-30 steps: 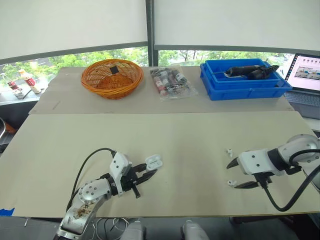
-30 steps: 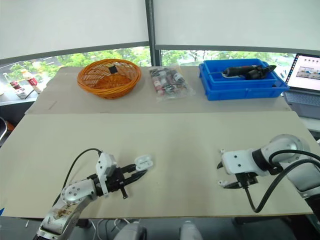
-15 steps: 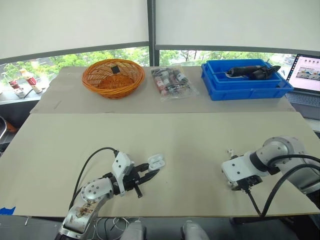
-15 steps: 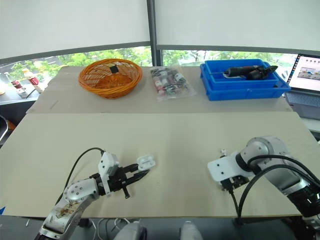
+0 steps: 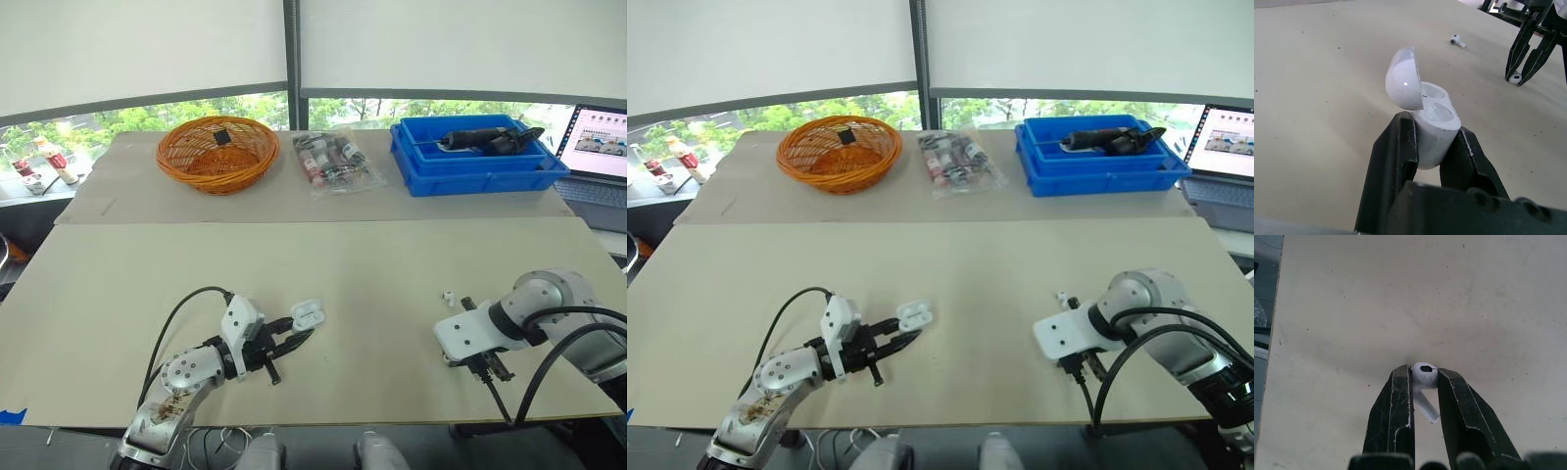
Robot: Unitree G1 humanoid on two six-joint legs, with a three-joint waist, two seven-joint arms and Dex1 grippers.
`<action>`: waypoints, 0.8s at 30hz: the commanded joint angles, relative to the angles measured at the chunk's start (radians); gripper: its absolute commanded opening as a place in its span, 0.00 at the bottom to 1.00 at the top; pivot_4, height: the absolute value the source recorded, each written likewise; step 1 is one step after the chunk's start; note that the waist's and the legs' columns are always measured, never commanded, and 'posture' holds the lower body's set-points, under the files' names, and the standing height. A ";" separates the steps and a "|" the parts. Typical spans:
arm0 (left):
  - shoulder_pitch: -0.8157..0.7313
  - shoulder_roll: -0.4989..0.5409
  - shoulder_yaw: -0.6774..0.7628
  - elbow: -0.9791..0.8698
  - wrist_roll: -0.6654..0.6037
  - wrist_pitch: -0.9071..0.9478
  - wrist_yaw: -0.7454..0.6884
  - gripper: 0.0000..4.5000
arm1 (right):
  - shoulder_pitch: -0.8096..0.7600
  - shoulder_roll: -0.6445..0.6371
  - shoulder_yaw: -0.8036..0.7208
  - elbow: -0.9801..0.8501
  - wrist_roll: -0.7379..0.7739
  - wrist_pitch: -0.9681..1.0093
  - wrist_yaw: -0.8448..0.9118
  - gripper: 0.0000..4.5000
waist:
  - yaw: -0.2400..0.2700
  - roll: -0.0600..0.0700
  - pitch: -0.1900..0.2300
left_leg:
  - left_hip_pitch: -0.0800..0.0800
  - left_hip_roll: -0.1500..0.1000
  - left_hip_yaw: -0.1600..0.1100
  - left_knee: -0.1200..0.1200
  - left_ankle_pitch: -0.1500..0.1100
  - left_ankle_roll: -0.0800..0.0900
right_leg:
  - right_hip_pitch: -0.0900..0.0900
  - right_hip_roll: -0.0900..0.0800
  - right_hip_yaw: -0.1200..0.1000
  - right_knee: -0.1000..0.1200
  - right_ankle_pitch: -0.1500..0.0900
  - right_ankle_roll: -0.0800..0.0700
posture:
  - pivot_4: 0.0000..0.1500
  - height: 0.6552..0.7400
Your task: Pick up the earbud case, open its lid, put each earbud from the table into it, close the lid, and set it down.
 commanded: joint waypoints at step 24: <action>-0.052 -0.032 -0.009 0.025 -0.010 -0.023 -0.008 0.13 | 0.239 0.039 -0.259 -0.071 0.326 0.281 -0.178 0.08 | 0.023 0.000 0.000 | -0.002 -0.001 0.001 0.002 0.000 0.000 | -0.001 -0.001 -0.001 0.001 0.000 0.000 | 1.00 1.00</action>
